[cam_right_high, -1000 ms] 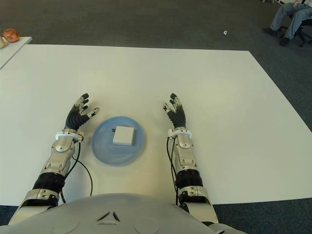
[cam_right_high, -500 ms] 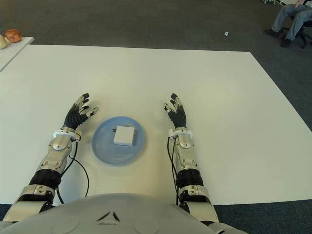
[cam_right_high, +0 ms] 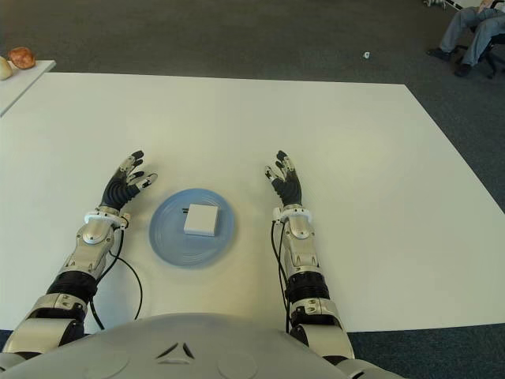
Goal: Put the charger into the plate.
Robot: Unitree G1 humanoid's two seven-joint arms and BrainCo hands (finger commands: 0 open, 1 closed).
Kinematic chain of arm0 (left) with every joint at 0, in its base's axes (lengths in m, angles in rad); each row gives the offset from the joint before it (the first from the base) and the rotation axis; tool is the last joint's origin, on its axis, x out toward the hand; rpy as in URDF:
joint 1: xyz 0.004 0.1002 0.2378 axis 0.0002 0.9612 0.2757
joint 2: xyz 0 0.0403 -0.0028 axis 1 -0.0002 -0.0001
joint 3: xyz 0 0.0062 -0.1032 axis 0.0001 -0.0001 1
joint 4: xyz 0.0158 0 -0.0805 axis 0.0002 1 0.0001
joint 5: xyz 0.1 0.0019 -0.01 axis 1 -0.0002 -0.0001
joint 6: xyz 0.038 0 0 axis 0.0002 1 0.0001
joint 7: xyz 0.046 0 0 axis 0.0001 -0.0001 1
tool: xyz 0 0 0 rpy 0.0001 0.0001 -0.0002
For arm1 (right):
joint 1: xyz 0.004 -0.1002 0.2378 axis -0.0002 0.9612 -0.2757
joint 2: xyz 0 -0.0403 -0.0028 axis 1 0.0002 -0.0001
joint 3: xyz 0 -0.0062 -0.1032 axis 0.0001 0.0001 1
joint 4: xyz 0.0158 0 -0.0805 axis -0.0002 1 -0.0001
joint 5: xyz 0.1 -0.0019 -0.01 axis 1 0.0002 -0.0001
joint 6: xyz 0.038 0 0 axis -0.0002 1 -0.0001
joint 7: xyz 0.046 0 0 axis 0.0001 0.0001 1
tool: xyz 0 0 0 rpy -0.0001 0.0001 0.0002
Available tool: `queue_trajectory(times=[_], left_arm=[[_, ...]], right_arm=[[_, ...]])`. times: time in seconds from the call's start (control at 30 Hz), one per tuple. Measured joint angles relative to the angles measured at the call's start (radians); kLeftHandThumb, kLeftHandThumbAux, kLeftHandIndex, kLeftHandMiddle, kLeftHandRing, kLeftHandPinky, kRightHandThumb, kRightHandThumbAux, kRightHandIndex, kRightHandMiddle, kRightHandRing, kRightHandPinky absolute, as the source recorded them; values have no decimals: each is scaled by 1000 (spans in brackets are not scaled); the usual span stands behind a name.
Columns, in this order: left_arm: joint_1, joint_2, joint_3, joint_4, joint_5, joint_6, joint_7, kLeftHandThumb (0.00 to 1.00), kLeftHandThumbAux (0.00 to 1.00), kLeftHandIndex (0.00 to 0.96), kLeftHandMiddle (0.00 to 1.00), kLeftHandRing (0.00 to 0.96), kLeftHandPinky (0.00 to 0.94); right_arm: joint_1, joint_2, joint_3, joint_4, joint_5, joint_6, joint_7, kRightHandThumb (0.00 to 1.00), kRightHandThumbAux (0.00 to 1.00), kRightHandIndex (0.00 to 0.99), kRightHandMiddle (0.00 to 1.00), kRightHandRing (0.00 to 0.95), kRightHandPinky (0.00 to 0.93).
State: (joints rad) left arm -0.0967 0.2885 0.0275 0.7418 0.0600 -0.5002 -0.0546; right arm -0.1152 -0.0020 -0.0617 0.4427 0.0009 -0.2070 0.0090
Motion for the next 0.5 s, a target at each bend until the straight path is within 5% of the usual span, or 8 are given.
queue_trajectory(times=[0.5], left_arm=[[-57, -7, 25, 89, -38, -42, -13, 0, 637, 0, 0, 0, 0]], right_arm=[[15, 0, -4, -20, 0, 3, -10, 0, 696, 0, 25, 12, 41]])
